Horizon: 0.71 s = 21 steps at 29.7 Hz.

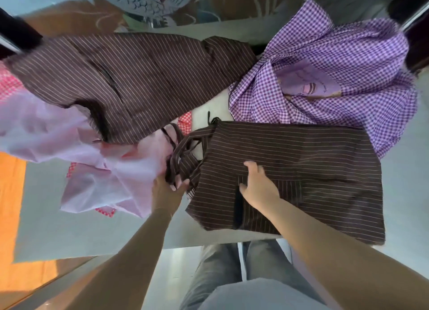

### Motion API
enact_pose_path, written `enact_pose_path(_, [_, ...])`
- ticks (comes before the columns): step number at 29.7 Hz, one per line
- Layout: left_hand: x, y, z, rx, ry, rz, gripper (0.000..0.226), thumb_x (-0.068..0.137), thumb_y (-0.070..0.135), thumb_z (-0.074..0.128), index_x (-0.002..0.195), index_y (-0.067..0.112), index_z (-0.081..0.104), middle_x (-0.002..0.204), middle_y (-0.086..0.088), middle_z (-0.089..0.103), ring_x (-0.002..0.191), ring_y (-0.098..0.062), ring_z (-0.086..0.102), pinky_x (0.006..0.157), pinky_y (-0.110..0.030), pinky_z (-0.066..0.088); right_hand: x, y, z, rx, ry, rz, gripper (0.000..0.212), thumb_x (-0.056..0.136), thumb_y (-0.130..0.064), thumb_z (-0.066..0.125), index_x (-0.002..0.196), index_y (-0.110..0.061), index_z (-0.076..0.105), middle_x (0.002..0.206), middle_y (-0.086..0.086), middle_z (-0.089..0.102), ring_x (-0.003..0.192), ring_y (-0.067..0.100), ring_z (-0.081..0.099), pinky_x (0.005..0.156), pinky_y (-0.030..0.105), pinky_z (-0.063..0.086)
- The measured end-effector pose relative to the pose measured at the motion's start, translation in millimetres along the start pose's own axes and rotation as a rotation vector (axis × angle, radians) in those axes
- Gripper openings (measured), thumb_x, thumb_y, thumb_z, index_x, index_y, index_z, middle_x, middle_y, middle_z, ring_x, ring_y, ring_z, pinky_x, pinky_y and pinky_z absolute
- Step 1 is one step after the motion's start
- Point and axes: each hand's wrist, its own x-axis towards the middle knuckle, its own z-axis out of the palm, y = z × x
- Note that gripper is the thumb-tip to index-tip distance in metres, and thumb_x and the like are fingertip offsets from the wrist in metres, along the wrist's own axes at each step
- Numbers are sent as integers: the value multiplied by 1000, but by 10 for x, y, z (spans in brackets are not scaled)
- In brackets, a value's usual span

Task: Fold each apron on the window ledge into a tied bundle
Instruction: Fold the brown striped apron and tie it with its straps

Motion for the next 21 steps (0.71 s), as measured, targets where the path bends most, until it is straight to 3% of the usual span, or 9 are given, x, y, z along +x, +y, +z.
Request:
enact_pose_path(1, [-20,92,-8,-41,-39,-3,54,77,46,72,118,18,49,108,5,62,102,-22,59,97,-46,47,-7,-83,54,68,-32,-33,75,92,-25,62,149,-28,14,149,9,32,74,12,63,58,21,52])
enact_pose_path(4, [57,286,-71,-175,-119,-53,34,90,25,66,118,11,54,102,5,60,94,-16,54,93,-34,42,35,-231,211,268,-180,68,94,88,-28,68,151,-34,-1,155,9,23,124,26,51,102,42,47])
enact_pose_path(8, [244,361,-313,-845,-403,-359,9,92,13,55,98,7,58,75,-5,60,64,-15,55,62,-26,51,103,-253,248,461,-205,177,107,74,-38,79,149,-42,2,153,6,27,134,30,39,111,56,31])
enact_pose_path(12, [470,444,-840,-1281,-473,-195,56,52,13,77,104,4,57,89,-7,66,92,-22,64,85,-36,54,101,-222,267,474,-196,219,105,71,-39,80,146,-49,6,150,7,32,132,31,41,110,57,30])
enact_pose_path(14, [603,513,-1169,-1303,-401,-92,55,40,15,82,91,5,62,86,-7,69,81,-19,67,79,-29,56,99,-212,292,431,-186,220,105,71,-41,80,142,-53,4,150,7,32,132,31,41,110,58,30])
enact_pose_path(17, [738,699,-1556,-1375,-344,9,3,70,11,63,73,12,65,86,-7,70,53,-7,54,54,-16,50,52,-254,262,360,-153,224,103,74,-39,78,146,-47,4,144,6,39,125,29,47,108,56,32])
enact_pose_path(18, [807,740,-1629,-1355,-303,14,7,75,12,61,68,14,63,87,-7,68,55,-8,52,52,-15,48,38,-266,246,342,-144,222,102,76,-38,77,147,-46,5,143,6,40,124,29,48,108,56,33])
enact_pose_path(20, [981,748,-1693,-1050,-160,39,14,79,29,64,75,16,66,90,-8,66,73,-14,60,65,-26,54,30,-272,247,313,-127,222,100,79,-37,76,148,-44,4,145,5,39,126,28,47,110,57,30])
enact_pose_path(21, [1041,709,-1678,-701,-32,48,28,84,40,62,91,14,66,100,-10,66,86,-19,63,77,-35,56,31,-270,250,295,-122,224,99,80,-37,75,149,-44,3,147,4,38,129,29,45,111,57,27])
